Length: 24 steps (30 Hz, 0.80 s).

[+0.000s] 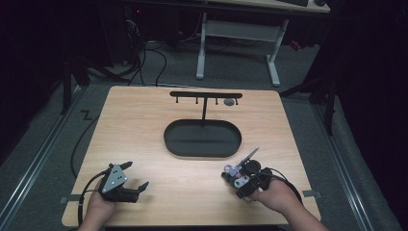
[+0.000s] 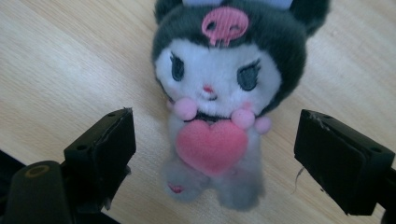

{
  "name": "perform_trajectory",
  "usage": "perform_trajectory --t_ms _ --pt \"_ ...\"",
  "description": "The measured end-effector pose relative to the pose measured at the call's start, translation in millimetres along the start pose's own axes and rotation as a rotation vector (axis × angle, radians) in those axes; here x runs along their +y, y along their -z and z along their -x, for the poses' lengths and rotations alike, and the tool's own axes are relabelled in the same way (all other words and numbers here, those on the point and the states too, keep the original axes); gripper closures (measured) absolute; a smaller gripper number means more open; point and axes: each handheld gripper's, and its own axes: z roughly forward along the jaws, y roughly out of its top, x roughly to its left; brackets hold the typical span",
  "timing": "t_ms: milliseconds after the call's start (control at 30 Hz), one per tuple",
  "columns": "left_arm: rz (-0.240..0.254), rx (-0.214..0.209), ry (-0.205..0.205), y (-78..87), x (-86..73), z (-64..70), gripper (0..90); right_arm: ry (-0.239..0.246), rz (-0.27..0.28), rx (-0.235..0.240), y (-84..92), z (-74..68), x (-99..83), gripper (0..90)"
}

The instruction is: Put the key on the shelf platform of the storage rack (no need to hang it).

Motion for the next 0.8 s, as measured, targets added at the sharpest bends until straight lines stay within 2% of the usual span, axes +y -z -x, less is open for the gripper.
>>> perform_trajectory --t_ms 133,433,700,767,800 --pt "-0.004 -0.004 0.000 -0.6 -0.1 -0.1 8.8 -0.001 -0.006 0.011 -5.1 0.4 -3.7 15.0" --pt "-0.007 -0.008 -0.003 -0.8 0.3 0.7 9.0 0.011 -0.015 0.002 -10.2 0.3 -9.2 19.5" --pt "-0.010 -0.009 -0.005 -1.3 0.3 0.7 9.0 0.015 -0.010 -0.003 -14.0 1.5 -13.9 27.2" --pt "-0.010 -0.010 -0.007 -1.3 0.4 0.9 9.1 0.014 -0.006 0.015 -14.2 1.4 -13.9 33.0" --pt "-0.010 -0.010 -0.007 -1.3 0.4 0.9 9.1 0.014 -0.006 0.015 -14.2 1.4 -13.9 33.0"
